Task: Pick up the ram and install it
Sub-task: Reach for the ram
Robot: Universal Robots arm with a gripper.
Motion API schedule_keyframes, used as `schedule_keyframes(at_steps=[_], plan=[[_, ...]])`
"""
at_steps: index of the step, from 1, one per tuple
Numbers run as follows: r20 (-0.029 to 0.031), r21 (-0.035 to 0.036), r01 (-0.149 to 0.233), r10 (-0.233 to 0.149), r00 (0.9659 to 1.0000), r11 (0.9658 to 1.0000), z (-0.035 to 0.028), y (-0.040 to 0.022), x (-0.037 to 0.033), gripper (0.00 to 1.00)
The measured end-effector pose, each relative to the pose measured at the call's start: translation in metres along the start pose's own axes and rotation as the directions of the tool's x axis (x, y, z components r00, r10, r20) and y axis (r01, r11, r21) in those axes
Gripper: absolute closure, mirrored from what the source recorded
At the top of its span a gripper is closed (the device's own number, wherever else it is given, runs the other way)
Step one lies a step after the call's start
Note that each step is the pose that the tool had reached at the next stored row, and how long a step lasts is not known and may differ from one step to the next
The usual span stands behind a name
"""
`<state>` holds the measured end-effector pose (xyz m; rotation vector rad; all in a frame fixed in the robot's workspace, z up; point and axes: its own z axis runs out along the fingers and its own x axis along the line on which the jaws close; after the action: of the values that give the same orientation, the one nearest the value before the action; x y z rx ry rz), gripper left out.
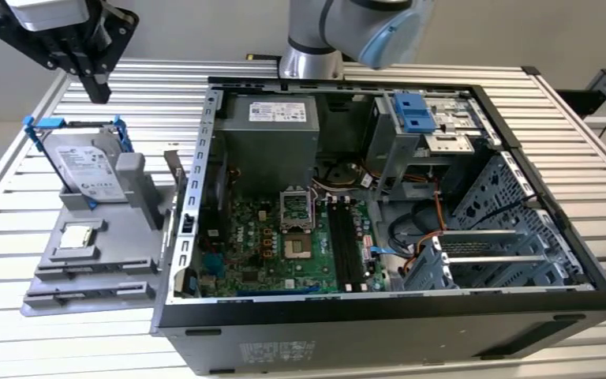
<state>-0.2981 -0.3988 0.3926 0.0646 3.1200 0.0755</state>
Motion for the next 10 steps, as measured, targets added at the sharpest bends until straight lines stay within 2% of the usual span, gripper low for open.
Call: schedule_keyframes(at_steps=[3, 10], plan=[[-0.0005, -0.0001, 0.009, -0.009, 1.0, 1.0, -0.0002, -0.0003, 0.0063, 1.0], [-0.003, -0.0012, 0.062, -0.062, 0.9981, 0.9981, -0.0003, -0.0006, 0.0136, 1.0]])
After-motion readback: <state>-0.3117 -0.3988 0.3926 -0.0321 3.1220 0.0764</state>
